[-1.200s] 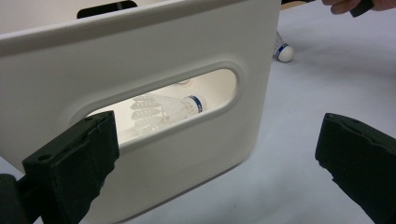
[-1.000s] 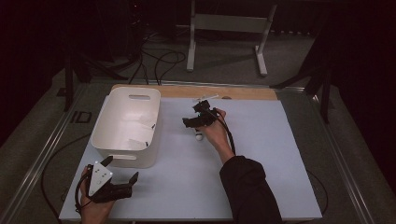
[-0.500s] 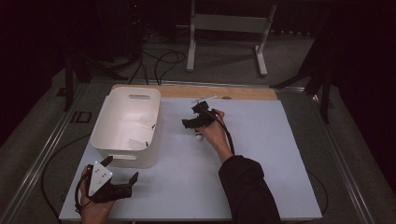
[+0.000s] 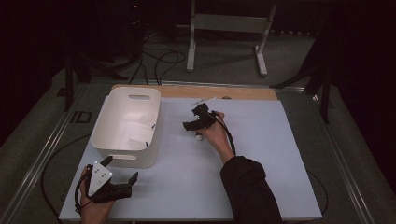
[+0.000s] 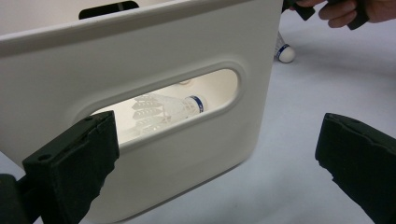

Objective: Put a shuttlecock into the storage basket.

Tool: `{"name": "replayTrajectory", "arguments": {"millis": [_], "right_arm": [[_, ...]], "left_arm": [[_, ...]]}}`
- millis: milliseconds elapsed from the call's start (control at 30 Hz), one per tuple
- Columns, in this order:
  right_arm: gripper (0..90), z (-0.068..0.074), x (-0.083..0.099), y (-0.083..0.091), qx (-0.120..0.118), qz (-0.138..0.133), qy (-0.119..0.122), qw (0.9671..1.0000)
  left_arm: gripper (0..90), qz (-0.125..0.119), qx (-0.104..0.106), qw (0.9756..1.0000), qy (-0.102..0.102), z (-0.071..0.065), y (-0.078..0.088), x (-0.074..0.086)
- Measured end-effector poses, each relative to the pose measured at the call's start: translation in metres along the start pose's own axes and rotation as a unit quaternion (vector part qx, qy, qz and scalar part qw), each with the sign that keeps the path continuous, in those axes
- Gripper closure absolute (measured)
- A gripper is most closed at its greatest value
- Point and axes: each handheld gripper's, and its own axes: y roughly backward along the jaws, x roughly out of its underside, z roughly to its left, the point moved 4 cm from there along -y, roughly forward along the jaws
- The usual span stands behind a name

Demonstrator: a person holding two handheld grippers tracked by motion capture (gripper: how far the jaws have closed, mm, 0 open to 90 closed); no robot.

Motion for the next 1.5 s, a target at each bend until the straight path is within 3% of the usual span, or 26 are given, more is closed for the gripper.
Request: {"name": "replayTrajectory", "arguments": {"millis": [167,433,667,700,800,933,1500], "right_arm": [[19.9,0.003,0.002,0.009,-0.007,0.004,0.014,0.9999],[36.4,0.012,0.008,0.022,-0.020,0.024,0.042,0.9986],[58.6,0.014,0.014,0.022,-0.028,0.029,0.042,0.9983],[58.6,0.014,0.014,0.022,-0.028,0.029,0.042,0.9983],[75.3,0.015,0.016,0.023,-0.037,0.030,0.042,0.9980],[85.0,0.017,0.016,0.025,-0.040,0.025,0.047,0.9978],[89.1,0.017,0.014,0.032,-0.031,0.010,0.057,0.9978]], "left_arm": [[0.1,0.000,-0.001,1.0000,0.000,0.000,0.000,0.000],[0.0,0.002,0.000,1.0000,-0.002,-0.001,0.000,0.000],[0.0,0.002,0.000,1.0000,-0.002,-0.001,-0.001,0.000],[0.1,0.002,0.000,1.0000,-0.002,-0.001,-0.001,0.000],[0.1,0.001,-0.001,1.0000,-0.001,-0.001,-0.001,0.000],[0.1,0.002,-0.001,1.0000,-0.001,-0.001,-0.001,0.000],[0.1,0.002,0.000,1.0000,-0.001,-0.001,-0.001,0.000]]}}
